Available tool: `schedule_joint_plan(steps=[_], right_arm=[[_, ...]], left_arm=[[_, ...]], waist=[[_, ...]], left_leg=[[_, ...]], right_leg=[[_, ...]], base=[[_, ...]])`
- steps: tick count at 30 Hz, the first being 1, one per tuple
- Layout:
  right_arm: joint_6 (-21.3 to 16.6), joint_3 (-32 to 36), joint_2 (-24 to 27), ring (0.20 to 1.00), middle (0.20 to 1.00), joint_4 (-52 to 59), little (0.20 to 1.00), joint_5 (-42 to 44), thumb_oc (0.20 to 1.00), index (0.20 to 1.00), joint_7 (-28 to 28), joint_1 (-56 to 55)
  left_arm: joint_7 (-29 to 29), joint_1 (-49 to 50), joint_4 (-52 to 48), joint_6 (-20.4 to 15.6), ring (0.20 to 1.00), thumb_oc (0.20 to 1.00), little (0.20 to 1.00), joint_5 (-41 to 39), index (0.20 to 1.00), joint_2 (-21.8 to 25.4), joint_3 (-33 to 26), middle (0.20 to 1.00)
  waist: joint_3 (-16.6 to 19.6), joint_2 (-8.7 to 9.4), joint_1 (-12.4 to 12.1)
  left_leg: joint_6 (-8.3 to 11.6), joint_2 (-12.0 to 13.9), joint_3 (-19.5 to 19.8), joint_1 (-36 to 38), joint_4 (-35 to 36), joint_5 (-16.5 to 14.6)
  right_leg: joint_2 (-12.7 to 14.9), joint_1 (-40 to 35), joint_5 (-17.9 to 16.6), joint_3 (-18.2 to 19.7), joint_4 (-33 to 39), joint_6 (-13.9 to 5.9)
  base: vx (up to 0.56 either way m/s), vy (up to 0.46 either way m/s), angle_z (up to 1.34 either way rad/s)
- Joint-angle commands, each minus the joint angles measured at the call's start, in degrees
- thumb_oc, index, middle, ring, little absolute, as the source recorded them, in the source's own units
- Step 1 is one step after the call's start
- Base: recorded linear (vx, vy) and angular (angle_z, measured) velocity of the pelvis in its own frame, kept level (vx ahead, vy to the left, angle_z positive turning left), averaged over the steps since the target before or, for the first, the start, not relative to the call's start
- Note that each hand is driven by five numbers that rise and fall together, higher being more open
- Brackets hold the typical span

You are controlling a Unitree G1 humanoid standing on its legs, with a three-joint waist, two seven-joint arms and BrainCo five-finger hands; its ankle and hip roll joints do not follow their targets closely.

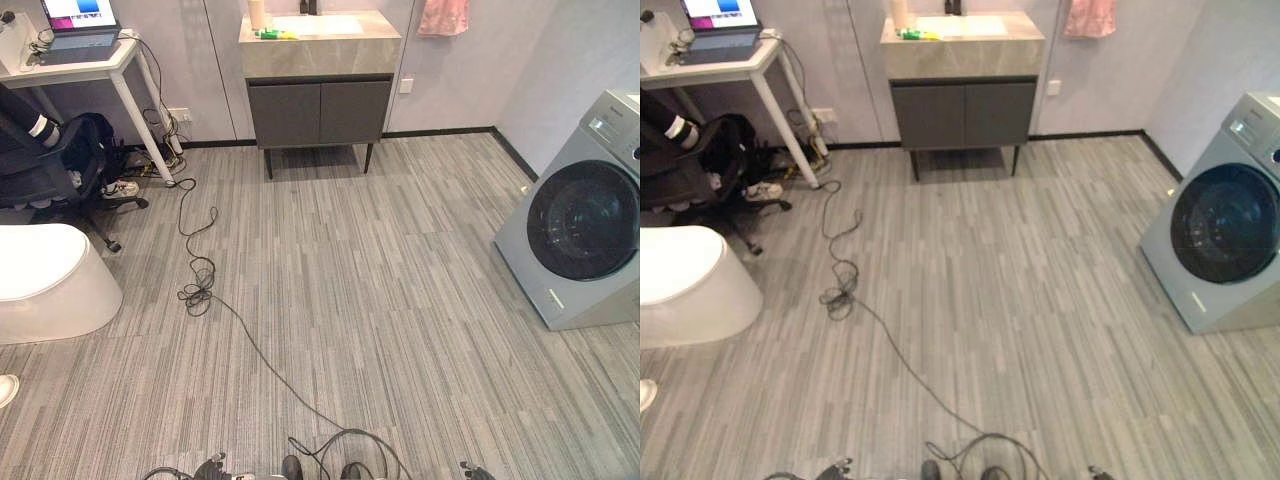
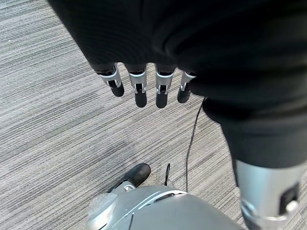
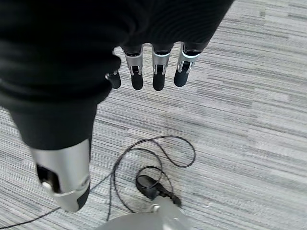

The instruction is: Put brush and paste in cup on sink, flatten towel.

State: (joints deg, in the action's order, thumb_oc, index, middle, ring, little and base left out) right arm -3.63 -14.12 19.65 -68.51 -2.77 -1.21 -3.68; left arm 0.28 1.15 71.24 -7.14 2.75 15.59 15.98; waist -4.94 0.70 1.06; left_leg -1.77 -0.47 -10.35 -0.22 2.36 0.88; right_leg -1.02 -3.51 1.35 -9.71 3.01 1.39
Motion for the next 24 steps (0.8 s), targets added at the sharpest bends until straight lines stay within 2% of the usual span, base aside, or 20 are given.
schedule_joint_plan(steps=[1, 9, 12, 16, 17, 20, 24], right_arm=[[-0.9, 1.8, 1.9, 1.0, 1.0, -2.4, 1.0, 5.3, 1.0, 1.0, -1.3, 1.8], [-0.7, 1.5, -0.2, 1.0, 1.0, -5.5, 1.0, 7.1, 1.0, 1.0, -0.7, 3.3], [-1.2, 2.2, -0.8, 1.0, 1.0, -4.5, 1.0, 9.0, 1.0, 1.0, -0.5, 4.2], [-2.5, 3.3, 0.0, 1.0, 1.0, -0.7, 1.0, 12.2, 1.0, 1.0, -1.9, 5.3], [-2.5, 3.3, 0.0, 1.0, 1.0, -0.7, 1.0, 12.2, 1.0, 1.0, -1.9, 5.3], [-4.6, 5.2, -0.7, 1.0, 1.0, 2.1, 1.0, 16.4, 1.0, 1.0, -3.6, 4.9], [-5.9, 5.6, -0.4, 1.0, 1.0, 2.8, 1.0, 17.1, 1.0, 1.0, -4.7, 4.4]], left_arm=[[0.8, -1.8, 2.1, -0.6, 1.0, 1.0, 1.0, 0.4, 1.0, 0.0, 0.3, 1.0], [1.3, -2.5, 3.6, 0.0, 1.0, 1.0, 1.0, -0.7, 1.0, -0.1, -0.6, 1.0], [1.0, -2.5, 5.0, -0.1, 1.0, 1.0, 1.0, 0.2, 1.0, 0.4, -0.4, 1.0], [2.0, -4.2, 3.1, -0.8, 1.0, 1.0, 1.0, -1.1, 1.0, 1.7, -0.7, 1.0], [2.0, -4.2, 3.1, -0.8, 1.0, 1.0, 1.0, -1.1, 1.0, 1.7, -0.7, 1.0], [4.0, -5.5, 0.9, -2.0, 1.0, 1.0, 1.0, -5.2, 1.0, 1.2, -2.1, 1.0], [6.8, -5.4, -2.0, -3.7, 1.0, 1.0, 1.0, -6.7, 1.0, 1.3, -2.7, 1.0]], waist=[[2.1, 0.04, 0.1], [3.1, 0.03, -0.1], [1.2, 0.44, -0.3], [-2.4, 0.75, -0.1], [-2.3, 0.76, 0.0], [-3.1, 1.03, 0.4], [-3.3, 1.23, 0.3]], left_leg=[[3.95, 3.3, 0.8, 1.6, 1.9, 1.2], [3.71, 3.2, 0.2, 3.2, 2.2, 0.1], [3.04, 3.2, 0.6, 0.2, -4.9, -2.5], [2.37, 3.4, 1.5, -7.1, -16.4, -6.5], [2.36, 3.4, 1.5, -7.3, -16.6, -6.6], [2.21, 3.9, 2.0, -10.4, -23.3, -9.6], [1.93, 4.3, 2.2, -11.5, -26.0, -10.9]], right_leg=[[4.9, 5.0, -2.8, 0.7, -3.0, -6.56], [5.5, 3.7, -2.0, 0.7, -3.5, -6.65], [6.1, 5.8, 0.1, 0.8, -8.8, -6.1], [7.6, 13.1, 3.8, 0.5, -22.2, -5.93], [7.6, 13.3, 3.9, 0.5, -22.3, -5.94], [8.8, 15.4, 6.1, -0.4, -27.8, -5.77], [9.0, 16.2, 7.4, -0.7, -30.1, -5.58]], base=[[0.04, 0.032, 0.0], [0.03, 0.034, -0.07], [-0.07, 0.007, 0.0], [-0.15, 0.023, 0.06], [-0.07, 0.018, 0.18], [-0.03, 0.002, 0.19], [-0.02, -0.012, 0.1]])
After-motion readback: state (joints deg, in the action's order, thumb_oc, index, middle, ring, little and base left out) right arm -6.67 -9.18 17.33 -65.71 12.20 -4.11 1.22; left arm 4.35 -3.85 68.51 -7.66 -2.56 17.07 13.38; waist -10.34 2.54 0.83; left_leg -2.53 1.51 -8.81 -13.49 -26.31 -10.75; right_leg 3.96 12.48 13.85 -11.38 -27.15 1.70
